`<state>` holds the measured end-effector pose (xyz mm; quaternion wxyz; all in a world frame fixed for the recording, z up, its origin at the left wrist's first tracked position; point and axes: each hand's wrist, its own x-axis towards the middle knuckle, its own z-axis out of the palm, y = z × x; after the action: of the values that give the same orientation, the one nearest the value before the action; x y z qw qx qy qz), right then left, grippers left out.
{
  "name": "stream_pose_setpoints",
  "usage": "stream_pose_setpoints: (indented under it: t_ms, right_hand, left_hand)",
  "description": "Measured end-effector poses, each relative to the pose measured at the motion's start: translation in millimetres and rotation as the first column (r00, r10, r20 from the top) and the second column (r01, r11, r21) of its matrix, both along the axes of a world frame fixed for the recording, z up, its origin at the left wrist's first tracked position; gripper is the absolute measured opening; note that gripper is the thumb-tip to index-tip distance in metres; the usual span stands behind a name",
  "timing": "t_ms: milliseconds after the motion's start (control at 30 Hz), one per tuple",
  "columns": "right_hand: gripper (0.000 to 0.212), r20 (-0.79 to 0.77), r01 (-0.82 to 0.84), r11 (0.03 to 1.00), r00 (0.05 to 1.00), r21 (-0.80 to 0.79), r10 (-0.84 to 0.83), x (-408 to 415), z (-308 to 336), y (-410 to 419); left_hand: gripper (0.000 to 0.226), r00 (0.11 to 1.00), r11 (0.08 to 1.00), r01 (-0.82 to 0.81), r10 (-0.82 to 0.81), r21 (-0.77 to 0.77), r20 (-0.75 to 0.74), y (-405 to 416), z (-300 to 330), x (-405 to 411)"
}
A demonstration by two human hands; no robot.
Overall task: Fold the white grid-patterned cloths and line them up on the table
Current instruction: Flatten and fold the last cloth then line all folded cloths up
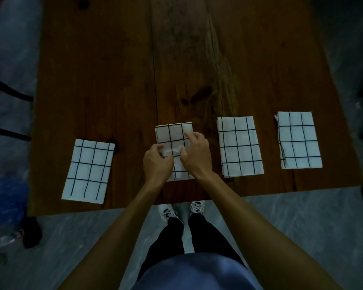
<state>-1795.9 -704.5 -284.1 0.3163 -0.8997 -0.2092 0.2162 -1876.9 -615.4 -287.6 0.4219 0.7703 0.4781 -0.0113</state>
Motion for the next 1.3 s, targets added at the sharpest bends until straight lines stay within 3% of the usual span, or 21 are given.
stream_pose_setpoints:
  t_ms: [200, 400, 567, 867, 1300]
  right_hand:
    - [0.048, 0.101, 0.016, 1.0, 0.995, 0.006, -0.017, -5, 5, -2]
    - [0.048, 0.022, -0.106, 0.98, 0.994, 0.171, 0.104, -58, 26, 46]
    - [0.053, -0.081, -0.251, 0.956, 0.961, 0.151, 0.265, -112, 25, 90]
    - [0.057, -0.059, -0.208, 0.974, 0.977, -0.088, 0.203, -181, 10, 138]
    - [0.053, 0.076, -0.237, 0.925, 0.96, -0.298, 0.271, -206, 5, 152]
  left_hand:
    - [0.039, 1.0, 0.999, -0.028, 0.028, 0.043, 0.003, 8, 15, -11]
    - [0.044, 0.995, 0.967, -0.074, 0.088, 0.245, -0.05, 67, 43, -80]
    - [0.051, 0.991, 0.921, -0.01, 0.061, 0.39, -0.118, 126, 45, -134]
    - [0.063, 0.965, 0.939, 0.195, -0.132, 0.282, -0.228, 166, 14, -186]
    - [0.061, 0.972, 0.959, 0.212, -0.187, 0.19, -0.143, 161, 7, -187]
